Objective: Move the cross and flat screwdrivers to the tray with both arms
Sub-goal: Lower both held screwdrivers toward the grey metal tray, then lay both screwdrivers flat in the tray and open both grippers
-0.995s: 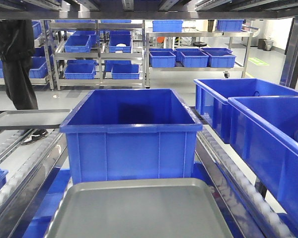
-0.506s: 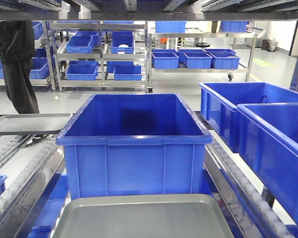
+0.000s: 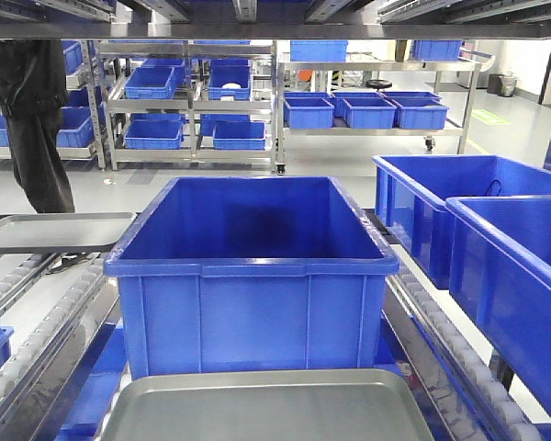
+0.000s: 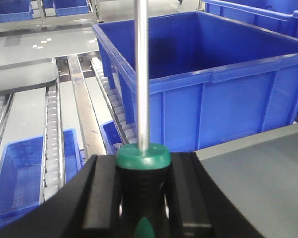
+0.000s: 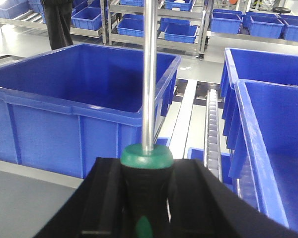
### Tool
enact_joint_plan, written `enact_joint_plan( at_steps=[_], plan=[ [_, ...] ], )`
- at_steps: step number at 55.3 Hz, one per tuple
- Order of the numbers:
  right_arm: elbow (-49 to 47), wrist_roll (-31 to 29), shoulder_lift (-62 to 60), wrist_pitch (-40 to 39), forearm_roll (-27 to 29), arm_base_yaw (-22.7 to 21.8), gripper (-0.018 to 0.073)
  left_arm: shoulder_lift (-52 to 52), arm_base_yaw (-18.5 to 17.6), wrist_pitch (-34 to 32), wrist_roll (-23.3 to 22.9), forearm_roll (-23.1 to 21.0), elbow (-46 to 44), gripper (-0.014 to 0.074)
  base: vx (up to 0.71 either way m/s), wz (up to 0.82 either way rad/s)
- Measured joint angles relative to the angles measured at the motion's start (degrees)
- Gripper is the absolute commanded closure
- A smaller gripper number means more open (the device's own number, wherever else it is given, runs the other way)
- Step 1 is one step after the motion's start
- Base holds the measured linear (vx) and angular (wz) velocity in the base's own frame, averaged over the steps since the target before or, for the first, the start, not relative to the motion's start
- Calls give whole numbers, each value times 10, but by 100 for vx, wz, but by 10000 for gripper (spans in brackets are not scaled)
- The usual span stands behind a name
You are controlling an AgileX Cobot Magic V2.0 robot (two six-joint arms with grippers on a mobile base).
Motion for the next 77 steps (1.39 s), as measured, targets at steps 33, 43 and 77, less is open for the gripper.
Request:
enact_joint_plan(
  at_steps=[33, 43, 77],
  plan=[
    [0, 0, 0, -2, 14, 0, 567, 0, 0, -17, 0, -28, 0, 598, 0, 0],
    [0, -15, 16, 22, 57, 0, 567, 22, 0, -12, 32, -145, 0, 596, 0, 0],
    [0, -180, 241, 139, 347, 22, 531, 265, -24, 124, 234, -463, 0, 338, 0, 0]
  ],
)
